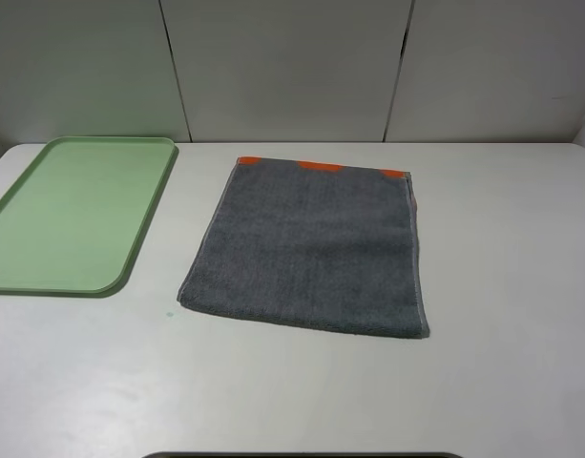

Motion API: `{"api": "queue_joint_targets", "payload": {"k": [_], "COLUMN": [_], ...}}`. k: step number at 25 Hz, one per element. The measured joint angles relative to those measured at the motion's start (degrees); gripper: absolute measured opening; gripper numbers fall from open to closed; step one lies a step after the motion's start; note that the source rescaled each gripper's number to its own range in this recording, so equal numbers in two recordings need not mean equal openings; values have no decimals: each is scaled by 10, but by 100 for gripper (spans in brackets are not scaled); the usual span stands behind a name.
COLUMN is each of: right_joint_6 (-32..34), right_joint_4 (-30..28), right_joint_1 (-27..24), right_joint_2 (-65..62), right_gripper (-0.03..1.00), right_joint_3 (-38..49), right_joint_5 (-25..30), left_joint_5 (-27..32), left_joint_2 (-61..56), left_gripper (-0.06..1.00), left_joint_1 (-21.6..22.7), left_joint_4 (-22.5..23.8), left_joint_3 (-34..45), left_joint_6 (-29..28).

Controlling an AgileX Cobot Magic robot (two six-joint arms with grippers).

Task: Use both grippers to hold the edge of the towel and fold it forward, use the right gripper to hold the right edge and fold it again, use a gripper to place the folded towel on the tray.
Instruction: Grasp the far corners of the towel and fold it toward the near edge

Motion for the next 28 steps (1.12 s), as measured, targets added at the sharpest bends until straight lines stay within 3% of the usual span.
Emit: {"api": "queue_joint_targets", "payload": {"k": [28], "right_joint_6": [0], "right_joint_4": [0], "right_joint_1": [0], "right_joint_2": [0], "right_gripper": [100], "right_joint_3": [0], "right_joint_5": [-1], "left_joint_5": [0], "left_joint_2": [0], "left_gripper": [99], "left_joint_1": [0], "left_joint_4": [0], "left_joint_3": [0], "left_joint_6": [0]}}
